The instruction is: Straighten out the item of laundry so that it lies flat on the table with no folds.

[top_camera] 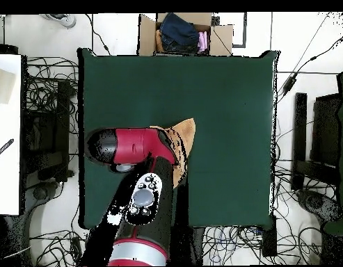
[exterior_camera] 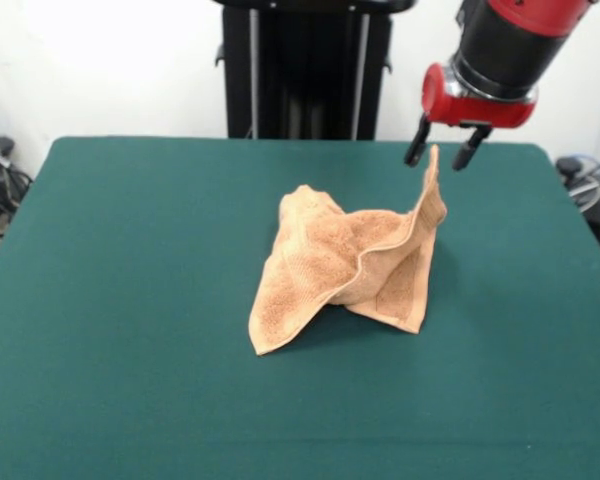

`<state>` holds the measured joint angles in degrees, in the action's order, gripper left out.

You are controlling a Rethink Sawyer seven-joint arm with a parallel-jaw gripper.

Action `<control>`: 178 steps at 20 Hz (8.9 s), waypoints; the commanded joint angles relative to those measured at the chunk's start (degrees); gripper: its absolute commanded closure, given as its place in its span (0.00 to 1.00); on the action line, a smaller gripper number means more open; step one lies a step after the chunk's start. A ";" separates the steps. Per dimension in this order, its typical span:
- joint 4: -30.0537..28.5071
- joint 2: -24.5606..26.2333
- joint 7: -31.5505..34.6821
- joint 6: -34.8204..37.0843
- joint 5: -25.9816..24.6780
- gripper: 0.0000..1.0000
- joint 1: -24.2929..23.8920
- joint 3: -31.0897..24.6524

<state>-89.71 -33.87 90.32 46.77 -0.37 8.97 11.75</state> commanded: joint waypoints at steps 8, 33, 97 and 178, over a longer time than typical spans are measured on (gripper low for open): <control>-9.02 2.27 10.56 -8.88 2.64 0.00 -3.26 -5.27; -6.98 5.04 11.75 -10.99 2.20 0.00 -1.91 -4.98; -7.07 -2.35 14.32 -4.51 3.50 1.00 4.75 0.43; -23.20 -28.06 -0.90 8.49 6.06 1.00 -9.23 -3.21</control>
<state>-107.20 -60.30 90.32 49.48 3.34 2.61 13.74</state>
